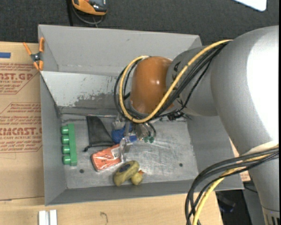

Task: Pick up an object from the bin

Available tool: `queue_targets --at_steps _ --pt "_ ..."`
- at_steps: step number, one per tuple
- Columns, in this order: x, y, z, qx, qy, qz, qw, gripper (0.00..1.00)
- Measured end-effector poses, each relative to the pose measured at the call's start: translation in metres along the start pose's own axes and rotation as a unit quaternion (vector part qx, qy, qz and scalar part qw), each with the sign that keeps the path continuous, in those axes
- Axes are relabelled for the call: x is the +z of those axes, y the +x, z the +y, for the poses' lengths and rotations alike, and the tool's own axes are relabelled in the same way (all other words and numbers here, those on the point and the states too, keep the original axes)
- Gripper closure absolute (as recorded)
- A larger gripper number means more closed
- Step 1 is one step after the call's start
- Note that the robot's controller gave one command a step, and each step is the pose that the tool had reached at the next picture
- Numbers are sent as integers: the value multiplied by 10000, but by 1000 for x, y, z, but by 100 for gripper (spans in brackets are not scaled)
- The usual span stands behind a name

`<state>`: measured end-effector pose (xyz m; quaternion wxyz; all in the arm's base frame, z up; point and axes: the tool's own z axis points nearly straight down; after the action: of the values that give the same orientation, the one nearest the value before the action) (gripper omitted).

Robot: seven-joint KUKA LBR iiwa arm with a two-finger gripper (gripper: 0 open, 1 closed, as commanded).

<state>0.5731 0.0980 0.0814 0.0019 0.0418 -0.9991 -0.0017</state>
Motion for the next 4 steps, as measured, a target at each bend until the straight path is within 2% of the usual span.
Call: queue_targets --at_steps 1,2,3,4 --pt "-152 -4 -15 -161 17 -56 9999 100" --pt "-150 -3 -15 -162 18 -34 9999 100" --pt "-75 -12 -2 -803 15 -20 9968 0" --pt "-76 -12 -2 -800 15 -27 9968 0"
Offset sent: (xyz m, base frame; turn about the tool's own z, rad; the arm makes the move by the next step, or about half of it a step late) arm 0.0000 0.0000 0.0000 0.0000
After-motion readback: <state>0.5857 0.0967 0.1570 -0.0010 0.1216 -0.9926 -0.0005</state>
